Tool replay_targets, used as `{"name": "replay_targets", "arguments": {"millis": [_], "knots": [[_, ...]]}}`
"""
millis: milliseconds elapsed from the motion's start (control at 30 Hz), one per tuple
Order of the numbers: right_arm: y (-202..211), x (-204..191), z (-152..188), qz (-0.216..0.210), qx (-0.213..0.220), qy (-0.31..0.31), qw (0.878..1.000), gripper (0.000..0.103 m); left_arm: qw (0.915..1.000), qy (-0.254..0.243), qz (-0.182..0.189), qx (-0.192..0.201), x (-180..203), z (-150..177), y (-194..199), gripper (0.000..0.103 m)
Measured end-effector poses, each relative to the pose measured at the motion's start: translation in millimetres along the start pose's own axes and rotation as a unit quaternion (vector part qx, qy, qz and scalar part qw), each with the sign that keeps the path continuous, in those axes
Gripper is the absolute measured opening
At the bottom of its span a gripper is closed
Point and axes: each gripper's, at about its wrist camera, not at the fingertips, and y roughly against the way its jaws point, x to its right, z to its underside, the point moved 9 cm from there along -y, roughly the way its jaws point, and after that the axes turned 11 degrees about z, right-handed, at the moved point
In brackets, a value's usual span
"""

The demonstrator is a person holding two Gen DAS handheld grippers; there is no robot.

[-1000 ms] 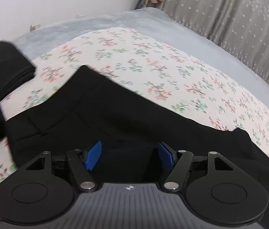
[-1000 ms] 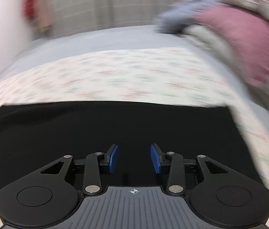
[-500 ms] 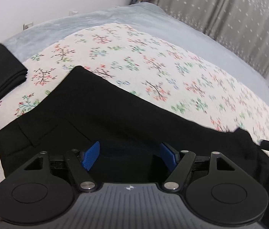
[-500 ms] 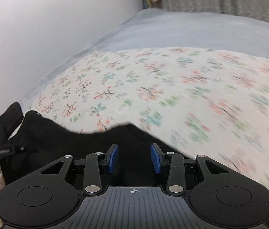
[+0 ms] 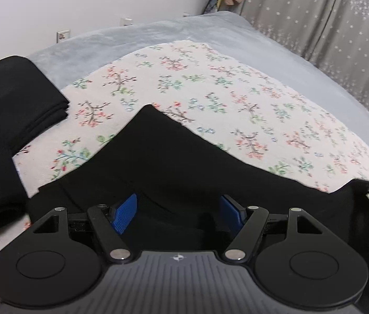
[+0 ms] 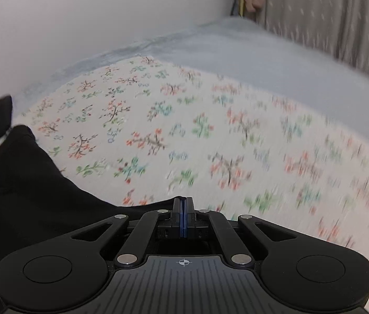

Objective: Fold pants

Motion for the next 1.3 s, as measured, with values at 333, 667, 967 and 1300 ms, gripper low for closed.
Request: {"name": "replay_targets", "arguments": {"millis": [333,667,967,1300], "knots": [[-16.2,0.2,25.0,0.052,0.006,-0.019,0.998,0.023,0.9977,-0.043,-0.052,-0.007,-13.5,-0.2,2.4,0.076],[86.6,-87.5,99.6,-0.057,-0.004,-0.042,0.998,0.052,0.9983,-0.014,-0.044,0.036,-33.9,-16.4,14.8,0.081],[150.8,-102.1,180.8,-0.003,-0.009,-0.068,0.998,0.053,0.9977,-0.052,-0.042,0.012,-41.8,-2.9,4.7,0.080],[216.3,-79.1,235.9,0.024,-0.008,-0.095,0.995,0.052,0.9949,-0.074,-0.061,0.031,-37.9,-3.7,13.9,0.080]]}}
